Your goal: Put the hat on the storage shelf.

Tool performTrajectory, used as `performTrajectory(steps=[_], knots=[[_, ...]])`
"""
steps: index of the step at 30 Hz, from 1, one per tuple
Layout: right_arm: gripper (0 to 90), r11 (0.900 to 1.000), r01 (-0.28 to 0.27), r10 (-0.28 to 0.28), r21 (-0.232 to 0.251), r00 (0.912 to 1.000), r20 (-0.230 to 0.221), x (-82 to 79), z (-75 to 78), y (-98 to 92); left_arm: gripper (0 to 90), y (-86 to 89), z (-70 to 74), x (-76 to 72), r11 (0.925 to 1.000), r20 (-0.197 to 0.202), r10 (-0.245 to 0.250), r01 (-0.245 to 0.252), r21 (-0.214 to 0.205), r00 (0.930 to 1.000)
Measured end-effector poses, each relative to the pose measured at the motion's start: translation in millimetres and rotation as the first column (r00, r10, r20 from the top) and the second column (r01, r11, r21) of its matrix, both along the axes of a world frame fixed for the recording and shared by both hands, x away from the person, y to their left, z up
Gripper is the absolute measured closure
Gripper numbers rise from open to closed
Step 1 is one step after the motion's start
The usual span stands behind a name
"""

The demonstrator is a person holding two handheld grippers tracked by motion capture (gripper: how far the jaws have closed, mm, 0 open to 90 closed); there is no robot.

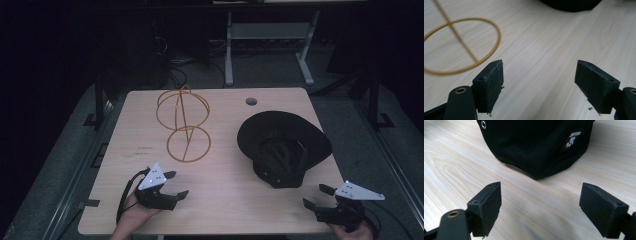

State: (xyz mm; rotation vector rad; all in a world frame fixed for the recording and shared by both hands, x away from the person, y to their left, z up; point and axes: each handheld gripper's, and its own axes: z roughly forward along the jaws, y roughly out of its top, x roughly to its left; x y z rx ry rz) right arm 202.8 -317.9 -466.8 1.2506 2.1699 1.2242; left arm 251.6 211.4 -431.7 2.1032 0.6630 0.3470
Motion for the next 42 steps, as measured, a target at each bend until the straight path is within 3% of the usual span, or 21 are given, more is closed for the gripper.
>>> performTrajectory(steps=[4, 7, 13, 14, 17, 18, 23, 27, 38, 41, 42], knots=[[17.2, 1.0, 0.004, -0.004, 0.001, 1.0, -0.002, 1.0, -0.5, -1.9, 23.3, -19.7, 13.5, 4.0, 0.9978, 0.02, -0.065, 0.065, 0.013, 0.9977], [16.9, 1.0, 0.007, -0.007, 0.001, 1.0, -0.007, 1.1, -1.4, -2.9, 23.4, -28.9, 18.8, 5.7, 0.9961, 0.029, -0.087, 0.086, 0.021, 0.9958], [16.9, 1.0, -0.002, 0.002, 0.004, 1.0, -0.001, -0.2, -0.8, -3.1, 24.1, -59.7, 39.2, 13.3, 0.9865, 0.057, -0.16, 0.158, 0.043, 0.9854], [17.0, 1.0, -0.007, 0.007, 0.004, 1.0, -0.002, -0.3, -0.5, -2.0, 24.0, -70.2, 45.9, 15.0, 0.9821, 0.067, -0.185, 0.181, 0.052, 0.9805], [17.0, 0.9999, -0.013, 0.013, 0.002, 0.9999, -0.001, 0.0, -0.7, -1.0, 24.1, -80.4, 51.8, 17.3, 0.9776, 0.07, -0.207, 0.203, 0.055, 0.9759], [16.9, 0.9999, -0.017, 0.017, -0.002, 0.9999, -0.002, 0.0, -0.7, -0.3, 24.1, -90.0, 56.5, 20.7, 0.9722, 0.076, -0.229, 0.224, 0.069, 0.9706], [17.0, 0.9998, -0.019, 0.019, -0.002, 0.9998, 0.001, -0.6, -0.4, 0.0, 24.1, -108.2, 63.5, 29.8, 0.9644, 0.075, -0.256, 0.25, 0.087, 0.9637], [17.0, 0.9998, -0.02, 0.02, -0.001, 0.9998, 0.004, -0.6, -0.2, -0.2, 24.7, -125.8, 71.7, 40.6, 0.9533, 0.081, -0.286, 0.275, 0.125, 0.9548], [17.0, 0.9995, -0.03, 0.03, -0.001, 0.9995, 0.004, -0.5, -0.6, -1.2, 27.0, -165.9, 83.9, 65.2, 0.9325, 0.044, -0.339, 0.33, 0.147, 0.9396], [17.0, 0.9995, -0.033, 0.033, -0.001, 0.9995, 0.003, -0.3, -0.7, -1.0, 27.0, -179.1, 84.7, 71.2, 0.9165, 0.03, -0.367, 0.356, 0.183, 0.9299], [17.0, 0.9994, -0.034, 0.034, 0.0, 0.9994, 0.002, -0.2, -0.8, -0.7, 27.0, -179.1, 84.7, 71.2, 0.9165, 0.03, -0.367, 0.356, 0.183, 0.9299]])
